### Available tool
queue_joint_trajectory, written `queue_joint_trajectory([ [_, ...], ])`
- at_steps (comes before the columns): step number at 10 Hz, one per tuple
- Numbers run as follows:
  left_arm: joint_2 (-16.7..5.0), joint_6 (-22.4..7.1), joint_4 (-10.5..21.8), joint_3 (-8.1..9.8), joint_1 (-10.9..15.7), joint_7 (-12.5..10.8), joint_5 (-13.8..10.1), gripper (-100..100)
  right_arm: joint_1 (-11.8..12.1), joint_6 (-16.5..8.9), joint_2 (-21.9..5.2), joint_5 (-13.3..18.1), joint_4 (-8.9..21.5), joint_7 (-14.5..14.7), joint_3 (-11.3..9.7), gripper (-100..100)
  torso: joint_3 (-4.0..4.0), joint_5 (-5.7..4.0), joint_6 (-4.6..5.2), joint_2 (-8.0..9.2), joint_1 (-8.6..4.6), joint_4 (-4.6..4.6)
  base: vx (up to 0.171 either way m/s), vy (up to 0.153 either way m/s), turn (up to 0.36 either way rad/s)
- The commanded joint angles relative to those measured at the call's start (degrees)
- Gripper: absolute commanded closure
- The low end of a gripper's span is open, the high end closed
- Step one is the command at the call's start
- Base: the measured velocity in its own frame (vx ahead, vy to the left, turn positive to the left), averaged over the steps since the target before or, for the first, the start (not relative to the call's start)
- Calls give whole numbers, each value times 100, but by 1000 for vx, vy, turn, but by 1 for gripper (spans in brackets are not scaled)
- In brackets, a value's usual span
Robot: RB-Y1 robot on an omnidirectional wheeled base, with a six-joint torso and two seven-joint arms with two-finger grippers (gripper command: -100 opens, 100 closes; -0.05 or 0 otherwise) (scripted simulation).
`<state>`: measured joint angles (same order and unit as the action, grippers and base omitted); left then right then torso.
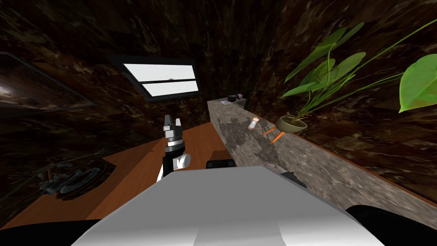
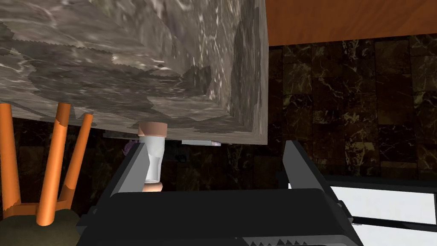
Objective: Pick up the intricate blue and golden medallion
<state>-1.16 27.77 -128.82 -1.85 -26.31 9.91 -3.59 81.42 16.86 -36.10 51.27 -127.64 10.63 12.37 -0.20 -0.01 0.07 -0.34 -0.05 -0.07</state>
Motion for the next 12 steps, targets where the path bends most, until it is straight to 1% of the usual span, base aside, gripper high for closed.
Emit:
queue_joint_trajectory([
  [1,0,0,0,0,0,0,0,0,286,-17,-198,197,58,74,38,-100,0,0,0,0,0,0,60,-32,233],
  [2,0,0,0,0,1,0,0,0,382,-17,-198,197,58,74,38,-100,1,0,-3,2,-2,0,44,-27,100],
  [4,0,0,0,0,0,0,0,0,831,-59,-563,479,233,151,104,-100,4,2,-2,6,6,1,69,-21,238],
  [5,0,0,0,0,0,0,0,0,863,-59,-569,479,233,151,104,-100,-1,0,-2,-3,3,0,62,-30,73],
  [9,0,0,0,0,0,0,0,0,1700,-133,-1256,908,586,247,199,-100,-5,0,0,-9,-1,-2,81,-34,184],
  [10,0,0,0,0,0,0,0,0,1700,-133,-1272,908,586,247,199,-100,-6,-1,0,-10,-4,-2,59,-41,62],
  [12,0,0,0,0,0,0,0,0,2043,-163,-1586,1061,750,272,229,-100,2,1,1,3,5,1,55,-22,141],
])
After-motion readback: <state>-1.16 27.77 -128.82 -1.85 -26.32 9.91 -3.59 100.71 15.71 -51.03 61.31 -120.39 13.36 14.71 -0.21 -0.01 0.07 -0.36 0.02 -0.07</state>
